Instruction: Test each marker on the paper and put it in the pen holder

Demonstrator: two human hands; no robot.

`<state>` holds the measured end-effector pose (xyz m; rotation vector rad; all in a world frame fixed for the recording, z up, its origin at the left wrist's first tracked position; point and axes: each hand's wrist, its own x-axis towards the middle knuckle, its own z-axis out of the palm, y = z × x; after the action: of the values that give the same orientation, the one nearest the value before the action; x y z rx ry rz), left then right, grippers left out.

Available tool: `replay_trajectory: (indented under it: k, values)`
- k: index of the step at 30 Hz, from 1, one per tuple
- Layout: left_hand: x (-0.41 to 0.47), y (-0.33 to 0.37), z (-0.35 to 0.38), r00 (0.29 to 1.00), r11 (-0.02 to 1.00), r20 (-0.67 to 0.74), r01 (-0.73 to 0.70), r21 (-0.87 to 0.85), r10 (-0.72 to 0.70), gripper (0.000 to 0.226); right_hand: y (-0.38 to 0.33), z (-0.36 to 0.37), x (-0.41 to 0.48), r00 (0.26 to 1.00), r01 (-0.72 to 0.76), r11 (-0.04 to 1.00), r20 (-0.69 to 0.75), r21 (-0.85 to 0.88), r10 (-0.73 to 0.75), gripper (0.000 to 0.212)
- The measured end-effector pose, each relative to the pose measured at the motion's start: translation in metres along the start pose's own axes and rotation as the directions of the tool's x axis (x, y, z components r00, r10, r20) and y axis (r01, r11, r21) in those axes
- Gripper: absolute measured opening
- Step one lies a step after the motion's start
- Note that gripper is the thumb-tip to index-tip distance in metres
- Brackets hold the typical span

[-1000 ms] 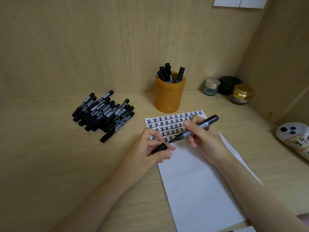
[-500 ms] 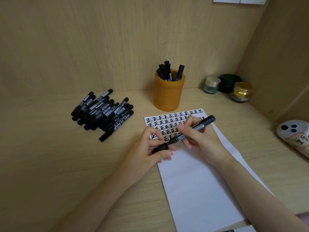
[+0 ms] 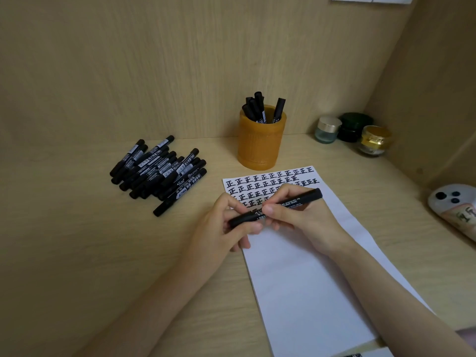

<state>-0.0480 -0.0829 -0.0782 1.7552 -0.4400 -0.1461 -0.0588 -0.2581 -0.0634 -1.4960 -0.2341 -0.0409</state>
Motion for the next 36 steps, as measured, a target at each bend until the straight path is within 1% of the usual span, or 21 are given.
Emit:
replay_trajectory:
  k: [5,13,17,20,21,23,24,25,26,27,28,29,31,33,35,36]
  values:
    - [-0.002,0.0,0.001,0.999,0.999,0.005,-0.032,0.031,0.032,0.024,0.002,0.001,0.001,1.0,-0.01,1.0,0.005,-0.008,0.01,0.009]
    - [-0.004,-0.001,0.001,0.997,0.995,0.024,-0.075,0.06,0.074,0.024,0.002,0.004,0.0,1.0,-0.019,1.0,0.007,-0.016,0.019,0.014]
    - [-0.004,0.0,0.001,0.996,0.996,0.041,-0.078,0.029,0.077,0.024,0.002,0.004,0.0,1.0,-0.028,0.999,-0.009,-0.023,0.028,0.014]
    - [-0.002,0.002,0.003,0.997,0.997,0.008,-0.081,-0.006,0.081,0.023,0.002,0.0,0.002,0.999,-0.044,0.999,-0.015,-0.004,0.043,0.021]
    - [-0.001,0.003,0.004,0.997,0.997,-0.007,-0.076,-0.01,0.076,0.023,0.003,-0.002,0.004,0.999,-0.033,0.999,-0.033,0.003,0.033,0.022]
    - [0.001,0.003,0.002,0.997,0.998,-0.038,-0.06,0.025,0.061,0.022,0.006,-0.009,0.008,0.99,0.029,0.999,-0.14,-0.018,-0.031,0.039]
    - [0.001,0.001,0.0,0.997,0.997,-0.055,-0.05,0.058,0.053,0.021,0.006,-0.013,0.009,0.972,0.082,0.993,-0.214,-0.083,-0.098,0.043]
    - [0.002,0.0,-0.002,0.996,0.995,-0.069,-0.042,0.089,0.048,0.021,0.008,-0.017,0.01,0.944,0.135,0.971,-0.27,-0.199,-0.187,0.043]
    - [0.002,-0.001,-0.004,0.996,0.993,-0.079,-0.036,0.11,0.045,0.02,0.009,-0.02,0.011,0.915,0.177,0.917,-0.283,-0.357,-0.287,0.041]
    - [0.002,-0.002,-0.005,0.995,0.993,-0.087,-0.033,0.117,0.043,0.02,0.011,-0.021,0.011,0.893,0.207,0.823,-0.242,-0.528,-0.38,0.037]
    - [0.003,-0.003,-0.006,0.994,0.993,-0.098,-0.035,0.115,0.046,0.02,0.013,-0.021,0.011,0.875,0.248,0.697,-0.153,-0.673,-0.459,0.031]
    - [0.004,-0.003,-0.006,0.993,0.993,-0.109,-0.039,0.111,0.051,0.02,0.015,-0.021,0.011,0.853,0.299,0.557,-0.044,-0.775,-0.52,0.027]
    - [0.005,-0.004,-0.007,0.991,0.992,-0.119,-0.052,0.119,0.067,0.019,0.017,-0.02,0.013,0.797,0.379,0.302,0.143,-0.875,-0.587,0.025]
    - [0.005,-0.005,-0.007,0.99,0.989,-0.108,-0.075,0.129,0.089,0.018,0.017,-0.021,0.016,0.751,0.377,0.116,0.23,-0.919,-0.619,0.026]
    - [0.005,-0.006,-0.006,0.987,0.987,-0.108,-0.102,0.126,0.116,0.018,0.018,-0.021,0.017,0.733,0.372,0.002,0.292,-0.928,-0.614,0.024]
    - [0.005,-0.006,-0.006,0.984,0.987,-0.119,-0.116,0.115,0.13,0.018,0.019,-0.019,0.016,0.737,0.4,-0.016,0.332,-0.916,-0.588,0.023]
